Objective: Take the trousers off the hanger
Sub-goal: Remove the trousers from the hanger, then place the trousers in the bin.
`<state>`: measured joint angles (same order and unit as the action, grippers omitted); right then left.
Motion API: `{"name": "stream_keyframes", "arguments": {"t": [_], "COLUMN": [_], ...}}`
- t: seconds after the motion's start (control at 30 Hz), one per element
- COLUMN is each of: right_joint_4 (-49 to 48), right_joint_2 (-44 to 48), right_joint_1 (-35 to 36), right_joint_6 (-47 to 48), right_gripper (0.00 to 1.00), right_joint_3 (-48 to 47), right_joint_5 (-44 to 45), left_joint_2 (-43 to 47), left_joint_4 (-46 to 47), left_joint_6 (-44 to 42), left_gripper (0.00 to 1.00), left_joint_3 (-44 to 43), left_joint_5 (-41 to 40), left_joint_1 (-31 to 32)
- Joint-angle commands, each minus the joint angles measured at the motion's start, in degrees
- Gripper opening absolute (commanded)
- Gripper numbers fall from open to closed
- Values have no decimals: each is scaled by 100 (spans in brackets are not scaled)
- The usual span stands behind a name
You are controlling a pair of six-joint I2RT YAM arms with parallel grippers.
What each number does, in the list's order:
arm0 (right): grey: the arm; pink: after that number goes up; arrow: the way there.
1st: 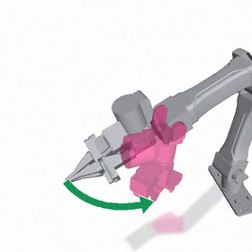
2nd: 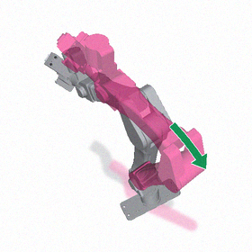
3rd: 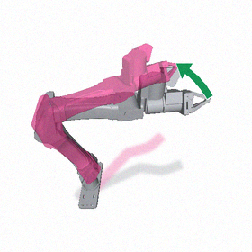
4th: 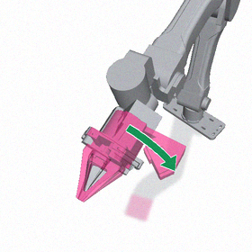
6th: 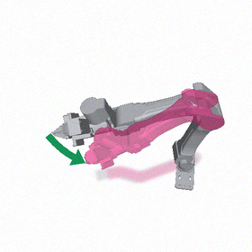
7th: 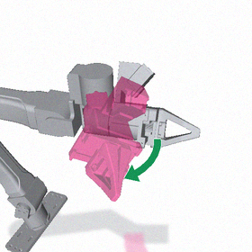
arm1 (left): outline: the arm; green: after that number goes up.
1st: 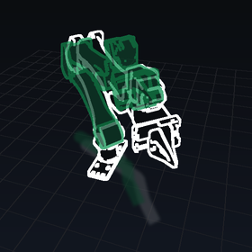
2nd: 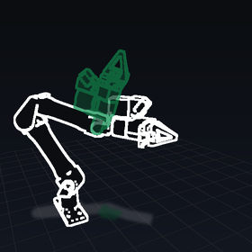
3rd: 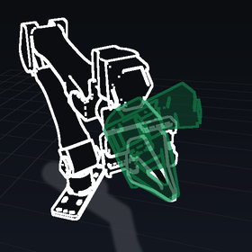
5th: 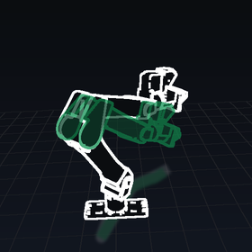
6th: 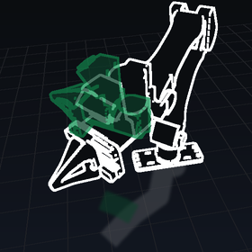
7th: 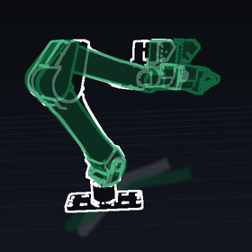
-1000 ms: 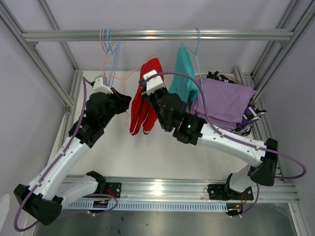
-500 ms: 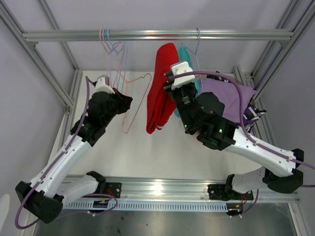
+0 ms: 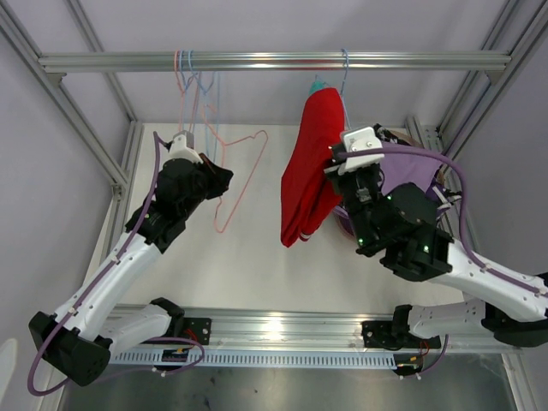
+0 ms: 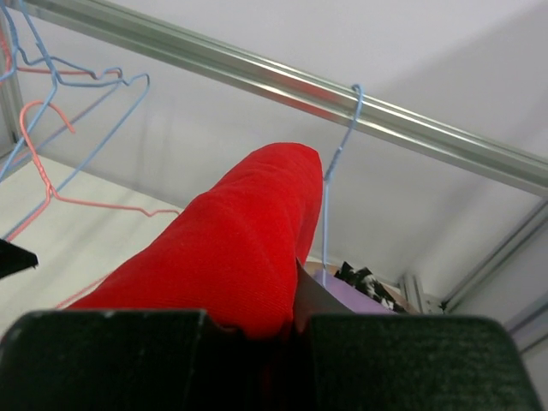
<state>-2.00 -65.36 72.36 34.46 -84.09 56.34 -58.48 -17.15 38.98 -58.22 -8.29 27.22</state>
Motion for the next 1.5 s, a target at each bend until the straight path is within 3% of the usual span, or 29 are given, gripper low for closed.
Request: {"name": "stream_keyframes", "arguments": {"t": [0.0,0.3,0.47,1.1,1.47], "right_joint_4": [-661,-1039,-776,569,1131], "right_joint_2": [691,1640,2124,3257,3680], "right_joint_1": [200,60,-230,-1566,-1901], "right_joint_6": [377,597,413,-202,-405], "right_gripper": [0,0,0,0,0], "right_joint_3": [130,1087,1422,1413,1255], "right_joint_5": [334,1107,1318,1810,1951], "left_joint_2": [29,-102,-225,-296,-366], "left_joint_4": [229,203,159,106,71], "left_joint_6": [-31,-128,-154,-268,-321], "left_gripper": [0,0,0,1,0], "left_joint_3": [-32,-58,-85,-155,-181], "left_joint_5": [118,21,3,-41,-129], "left_joint_1": [-42,81,178,424,547]}}
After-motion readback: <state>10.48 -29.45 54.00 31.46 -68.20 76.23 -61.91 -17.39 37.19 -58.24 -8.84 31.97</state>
